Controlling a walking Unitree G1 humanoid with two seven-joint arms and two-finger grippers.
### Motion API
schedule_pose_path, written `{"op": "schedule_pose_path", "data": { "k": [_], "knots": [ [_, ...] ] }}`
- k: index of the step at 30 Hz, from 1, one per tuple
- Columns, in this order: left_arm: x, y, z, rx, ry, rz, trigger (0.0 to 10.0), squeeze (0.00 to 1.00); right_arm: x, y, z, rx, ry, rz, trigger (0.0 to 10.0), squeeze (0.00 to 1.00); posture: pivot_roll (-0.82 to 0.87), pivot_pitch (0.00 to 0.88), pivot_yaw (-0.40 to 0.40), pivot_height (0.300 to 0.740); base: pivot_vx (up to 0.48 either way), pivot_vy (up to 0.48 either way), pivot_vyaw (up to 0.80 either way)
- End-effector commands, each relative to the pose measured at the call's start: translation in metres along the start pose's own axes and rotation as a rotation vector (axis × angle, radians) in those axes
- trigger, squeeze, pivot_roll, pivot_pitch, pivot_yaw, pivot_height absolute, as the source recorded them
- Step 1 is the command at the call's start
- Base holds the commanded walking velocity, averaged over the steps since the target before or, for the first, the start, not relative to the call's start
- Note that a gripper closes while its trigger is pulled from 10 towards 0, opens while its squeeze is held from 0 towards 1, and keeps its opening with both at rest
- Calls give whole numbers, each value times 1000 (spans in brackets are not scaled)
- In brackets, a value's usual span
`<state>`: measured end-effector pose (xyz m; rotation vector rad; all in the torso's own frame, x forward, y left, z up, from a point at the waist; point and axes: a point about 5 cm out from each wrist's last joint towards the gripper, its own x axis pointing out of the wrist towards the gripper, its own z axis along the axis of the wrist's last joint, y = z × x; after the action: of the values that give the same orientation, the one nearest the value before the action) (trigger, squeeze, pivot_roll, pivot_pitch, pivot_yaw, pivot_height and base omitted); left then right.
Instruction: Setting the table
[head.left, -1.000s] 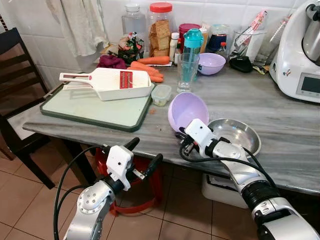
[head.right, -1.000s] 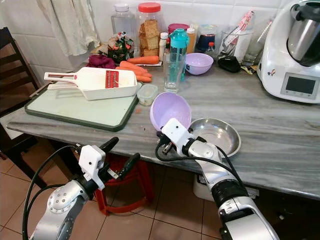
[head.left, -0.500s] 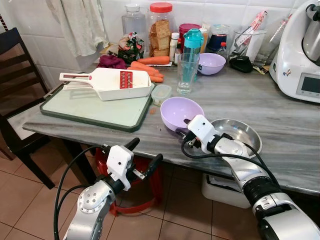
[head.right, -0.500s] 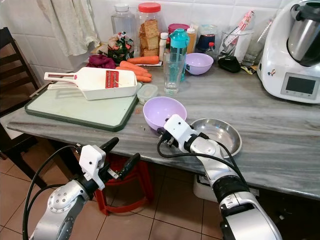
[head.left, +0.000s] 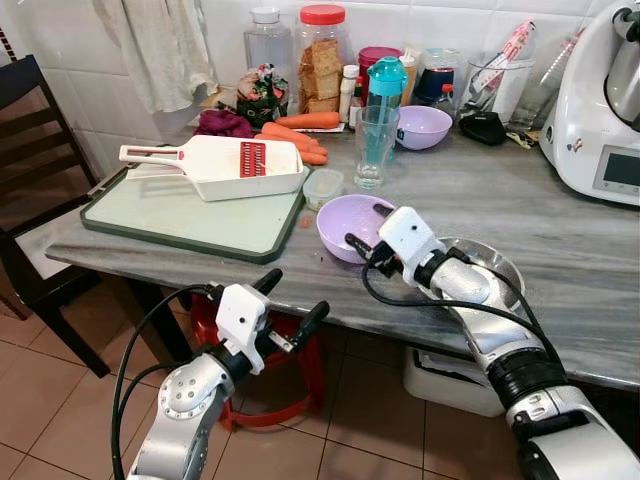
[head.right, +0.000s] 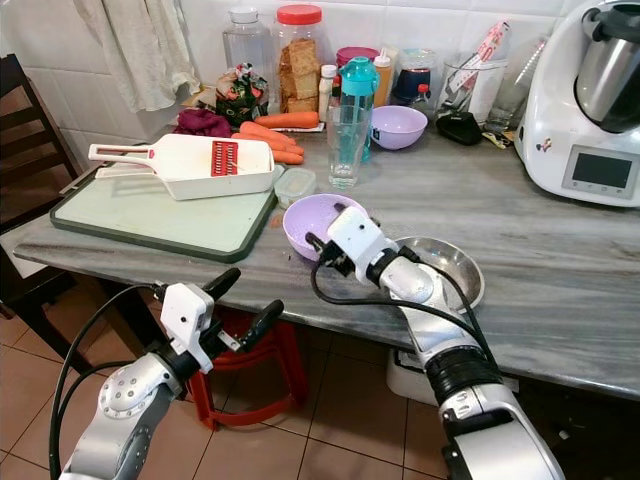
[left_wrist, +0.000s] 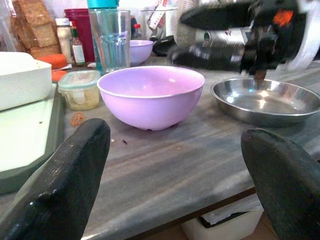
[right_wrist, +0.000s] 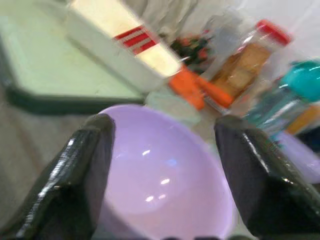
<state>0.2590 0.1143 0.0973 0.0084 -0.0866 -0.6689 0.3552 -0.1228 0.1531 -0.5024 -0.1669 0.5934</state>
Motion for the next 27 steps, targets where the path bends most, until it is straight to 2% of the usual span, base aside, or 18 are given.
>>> {"op": "schedule_pose_path", "data": {
  "k": [1, 4, 8, 17, 20, 27],
  "knots": [
    [2, 1, 1, 4, 3, -5, 10000, 0, -6, -10, 4, 14, -16, -85, 10000, 1000, -2, 0, 20, 740, 0, 0, 0],
    [1, 3, 0, 1, 6, 1, 10000, 0, -19, -17, 2, 19, -11, -200, 10000, 1000, -5, 0, 19, 740, 0, 0, 0],
    [2, 3, -1, 1, 7, 2, 10000, 0, -31, -18, -3, 27, 13, -259, 10000, 1000, -12, 0, 22, 740, 0, 0, 0],
    [5, 5, 0, 8, 8, -9, 10000, 0, -62, -23, -30, 106, 164, -435, 10000, 1000, -32, 0, 35, 740, 0, 0, 0],
    [6, 4, 0, 8, 7, -14, 10000, 0, -68, -20, -41, 172, 247, -439, 10000, 1000, -34, 0, 38, 740, 0, 0, 0],
    [7, 3, 1, 6, 3, -15, 10000, 0, -72, -20, -52, 219, 330, -466, 10000, 1000, -26, 0, 36, 740, 0, 0, 0]
  ]
}}
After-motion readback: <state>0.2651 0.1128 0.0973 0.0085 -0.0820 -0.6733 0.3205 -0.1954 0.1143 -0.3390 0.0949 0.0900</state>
